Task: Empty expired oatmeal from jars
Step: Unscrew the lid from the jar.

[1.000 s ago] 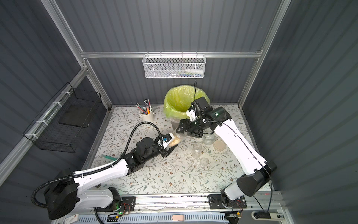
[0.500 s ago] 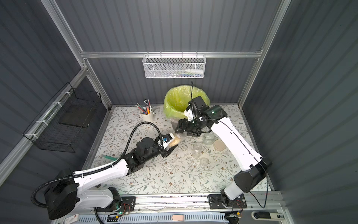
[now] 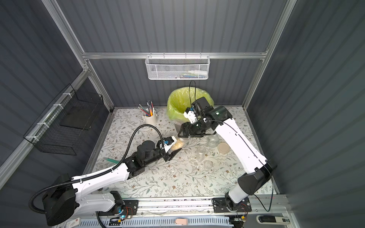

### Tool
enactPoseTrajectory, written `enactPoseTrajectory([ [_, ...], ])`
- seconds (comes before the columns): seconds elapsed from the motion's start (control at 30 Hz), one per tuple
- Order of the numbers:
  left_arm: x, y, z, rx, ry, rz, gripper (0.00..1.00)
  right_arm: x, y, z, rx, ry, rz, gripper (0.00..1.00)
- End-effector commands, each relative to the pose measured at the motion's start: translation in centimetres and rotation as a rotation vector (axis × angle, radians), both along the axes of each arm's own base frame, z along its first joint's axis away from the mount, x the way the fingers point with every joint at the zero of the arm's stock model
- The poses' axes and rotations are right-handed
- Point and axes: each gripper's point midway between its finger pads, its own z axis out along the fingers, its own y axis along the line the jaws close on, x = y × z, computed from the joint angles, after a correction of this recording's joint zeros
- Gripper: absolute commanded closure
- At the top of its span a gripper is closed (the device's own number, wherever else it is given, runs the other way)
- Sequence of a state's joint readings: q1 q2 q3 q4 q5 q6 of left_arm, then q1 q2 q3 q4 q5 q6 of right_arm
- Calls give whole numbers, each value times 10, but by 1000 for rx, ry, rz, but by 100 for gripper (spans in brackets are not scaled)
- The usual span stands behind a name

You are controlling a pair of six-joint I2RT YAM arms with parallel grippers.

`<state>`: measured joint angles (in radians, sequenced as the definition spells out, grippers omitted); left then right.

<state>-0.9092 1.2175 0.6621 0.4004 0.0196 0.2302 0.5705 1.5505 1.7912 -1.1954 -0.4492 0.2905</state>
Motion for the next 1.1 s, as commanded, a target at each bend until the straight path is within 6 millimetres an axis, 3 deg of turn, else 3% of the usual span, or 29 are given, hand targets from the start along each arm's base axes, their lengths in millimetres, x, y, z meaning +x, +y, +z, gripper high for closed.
enactPoseTrajectory([
  [0.0,-11,-1,27,-126,-11,-41,85,-13,2,2,24,-186,219,49],
  [0.17,-13,-1,23,-123,1,-51,85,-9,1,6,8,-433,385,48],
  [0.27,-16,-2,25,-136,4,-62,85,-23,1,2,3,-501,554,43],
  [0.33,-17,-2,26,-147,5,-71,85,-21,-1,-3,-24,-536,599,42],
  [0.67,-15,-3,34,-175,-3,-64,86,-11,5,-3,-14,-494,679,36],
  [1.07,-11,-3,37,-173,-23,-49,87,-14,-7,3,26,-594,613,11],
])
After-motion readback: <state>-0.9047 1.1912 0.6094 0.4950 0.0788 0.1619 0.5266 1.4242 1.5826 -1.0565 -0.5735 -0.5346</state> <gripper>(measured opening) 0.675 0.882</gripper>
